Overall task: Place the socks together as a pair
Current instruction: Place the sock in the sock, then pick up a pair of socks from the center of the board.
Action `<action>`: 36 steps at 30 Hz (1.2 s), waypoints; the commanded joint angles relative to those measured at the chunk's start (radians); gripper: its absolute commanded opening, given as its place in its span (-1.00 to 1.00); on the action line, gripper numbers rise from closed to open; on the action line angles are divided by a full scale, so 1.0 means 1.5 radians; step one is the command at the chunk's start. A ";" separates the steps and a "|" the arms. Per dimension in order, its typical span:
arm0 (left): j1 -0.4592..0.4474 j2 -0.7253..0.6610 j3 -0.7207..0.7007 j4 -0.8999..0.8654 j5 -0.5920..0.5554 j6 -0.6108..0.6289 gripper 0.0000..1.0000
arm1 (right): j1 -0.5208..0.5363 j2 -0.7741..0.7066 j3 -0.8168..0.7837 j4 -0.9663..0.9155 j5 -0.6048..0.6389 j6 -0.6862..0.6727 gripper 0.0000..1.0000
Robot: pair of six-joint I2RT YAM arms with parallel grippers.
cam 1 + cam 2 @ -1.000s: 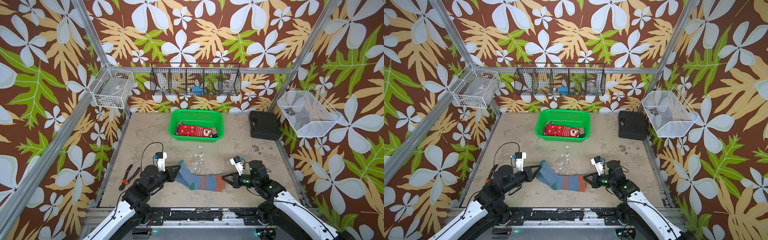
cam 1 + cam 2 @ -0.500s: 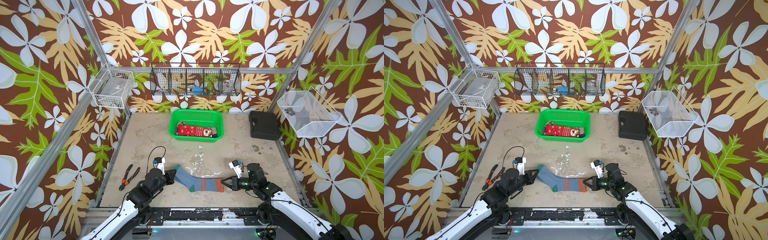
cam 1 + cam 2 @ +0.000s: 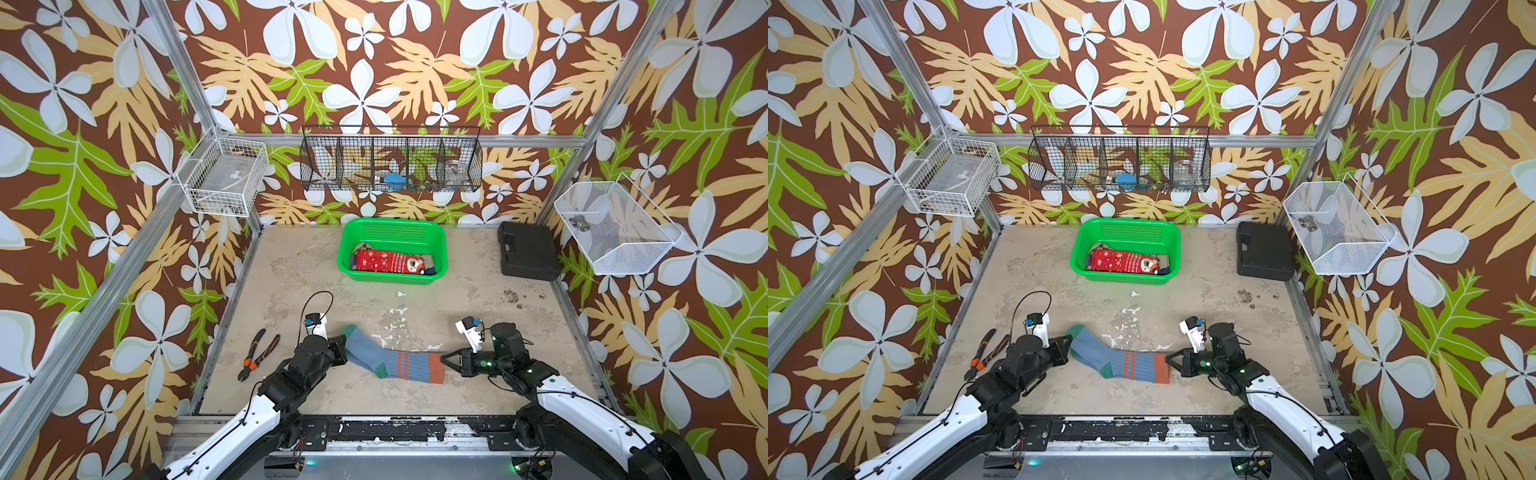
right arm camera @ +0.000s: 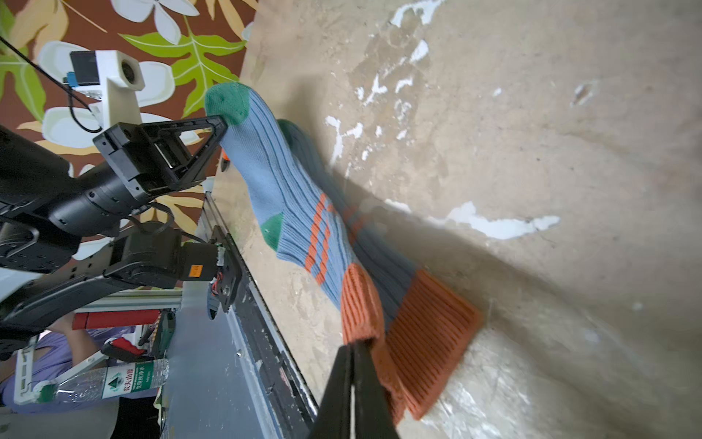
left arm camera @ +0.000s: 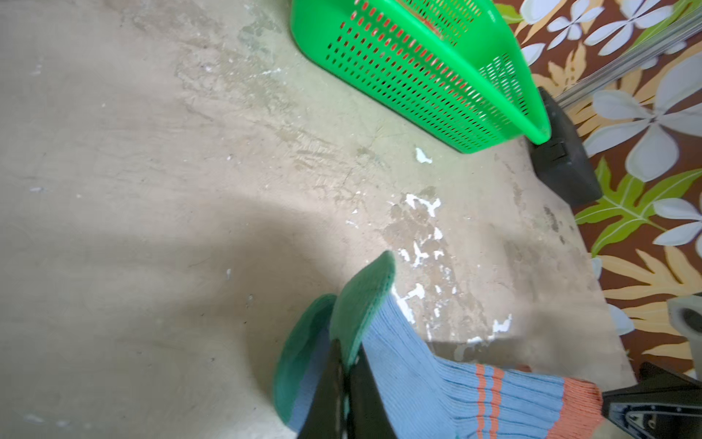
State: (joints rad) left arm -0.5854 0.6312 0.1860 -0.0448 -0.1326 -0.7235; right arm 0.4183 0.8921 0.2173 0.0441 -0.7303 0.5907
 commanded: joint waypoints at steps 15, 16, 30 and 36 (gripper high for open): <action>0.000 0.029 -0.021 0.017 -0.021 0.009 0.55 | 0.000 -0.046 -0.031 -0.011 0.090 0.004 0.17; 0.000 0.043 -0.018 0.020 -0.013 0.008 0.58 | 0.000 -0.051 -0.037 -0.009 0.091 0.010 0.18; 0.000 0.179 -0.045 0.139 0.078 0.001 -0.06 | 0.081 0.088 -0.037 0.080 0.132 0.032 -0.09; -0.001 0.183 -0.056 0.169 0.085 -0.004 -0.66 | 0.082 0.154 -0.051 0.167 0.113 0.045 -0.29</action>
State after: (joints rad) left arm -0.5854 0.9123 0.1017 0.1719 -0.0177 -0.7303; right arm 0.5392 1.0962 0.1474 0.2440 -0.5694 0.6464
